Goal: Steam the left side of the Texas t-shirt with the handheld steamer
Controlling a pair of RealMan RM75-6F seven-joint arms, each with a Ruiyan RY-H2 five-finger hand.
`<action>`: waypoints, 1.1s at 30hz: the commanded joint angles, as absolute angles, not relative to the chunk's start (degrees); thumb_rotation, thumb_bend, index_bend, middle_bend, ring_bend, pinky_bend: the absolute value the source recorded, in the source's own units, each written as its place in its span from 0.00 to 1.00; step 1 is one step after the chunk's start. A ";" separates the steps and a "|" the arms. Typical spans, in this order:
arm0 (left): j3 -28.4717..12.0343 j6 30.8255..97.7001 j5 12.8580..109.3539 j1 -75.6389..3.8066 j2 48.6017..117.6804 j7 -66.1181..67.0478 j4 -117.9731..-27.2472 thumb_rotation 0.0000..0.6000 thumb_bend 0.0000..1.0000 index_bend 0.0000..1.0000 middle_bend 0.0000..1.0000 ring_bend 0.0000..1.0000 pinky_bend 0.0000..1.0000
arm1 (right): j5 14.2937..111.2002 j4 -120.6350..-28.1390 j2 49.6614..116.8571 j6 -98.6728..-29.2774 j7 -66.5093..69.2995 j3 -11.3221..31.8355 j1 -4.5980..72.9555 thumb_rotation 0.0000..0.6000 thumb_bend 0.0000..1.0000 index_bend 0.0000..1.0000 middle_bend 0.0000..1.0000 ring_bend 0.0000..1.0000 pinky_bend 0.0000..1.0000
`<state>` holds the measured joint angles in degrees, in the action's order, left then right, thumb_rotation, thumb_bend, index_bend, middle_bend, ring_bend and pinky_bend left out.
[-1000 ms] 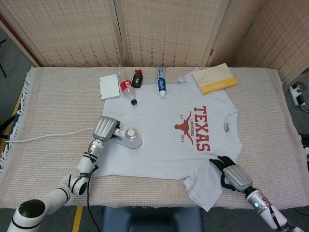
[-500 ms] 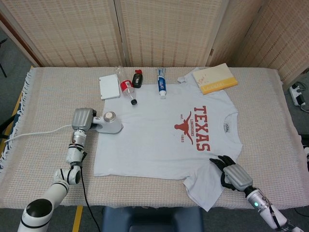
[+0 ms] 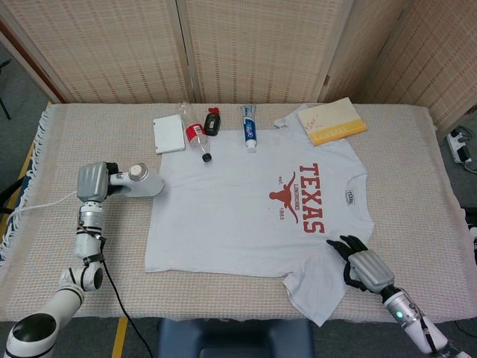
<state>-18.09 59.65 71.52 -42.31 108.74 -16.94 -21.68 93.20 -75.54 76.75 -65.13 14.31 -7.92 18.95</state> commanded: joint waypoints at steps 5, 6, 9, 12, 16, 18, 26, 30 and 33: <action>-15.29 59.53 72.50 -37.75 106.97 -15.26 -21.53 1.00 0.40 0.88 0.97 0.81 0.75 | 93.46 -76.10 76.19 -66.19 14.40 -7.65 18.61 0.65 1.00 0.00 0.13 0.00 0.01; -15.26 58.95 72.30 -37.49 107.08 -15.19 -21.21 1.00 0.40 0.88 0.97 0.80 0.75 | 93.51 -76.13 76.17 -66.26 14.40 -7.68 18.56 0.65 1.00 0.00 0.13 0.00 0.01; -15.27 57.66 71.75 -36.93 107.62 -14.95 -19.91 1.00 0.40 0.87 0.96 0.80 0.75 | 93.64 -76.20 76.13 -66.41 14.34 -7.77 18.43 0.64 1.00 0.00 0.13 0.00 0.01; -15.48 56.87 71.25 -36.77 108.33 -14.31 -18.54 1.00 0.37 0.83 0.92 0.75 0.75 | 93.67 -76.40 75.98 -66.63 14.21 -7.69 18.34 0.65 1.00 0.00 0.13 0.00 0.02; -16.26 55.30 70.00 -36.72 109.01 -12.19 -18.00 1.00 0.27 0.49 0.53 0.41 0.67 | 93.72 -76.95 75.63 -67.06 13.86 -7.53 18.21 0.65 1.00 0.00 0.13 0.00 0.01; -16.84 54.82 69.25 -36.67 108.96 -11.14 -18.75 1.00 0.21 0.23 0.30 0.21 0.54 | 93.67 -77.19 75.46 -67.21 13.71 -7.47 18.12 0.65 1.00 0.00 0.13 0.00 0.01; -17.79 55.49 67.67 -34.63 104.54 -7.28 -27.80 1.00 0.00 0.00 0.00 0.00 0.14 | 93.42 -77.70 74.78 -68.03 13.84 -7.18 17.62 0.65 1.00 0.00 0.13 0.00 0.02; -18.13 55.93 66.01 -32.48 99.99 -2.09 -36.17 1.00 0.00 0.00 0.00 0.00 0.11 | 93.23 -78.03 74.06 -69.06 13.91 -6.60 17.37 0.65 0.98 0.00 0.13 0.00 0.02; -18.45 57.47 64.73 -30.62 96.57 1.23 -42.83 1.00 0.00 0.00 0.00 0.00 0.12 | 92.74 -78.41 73.28 -69.95 13.22 -5.93 17.08 0.65 0.75 0.00 0.13 0.00 0.02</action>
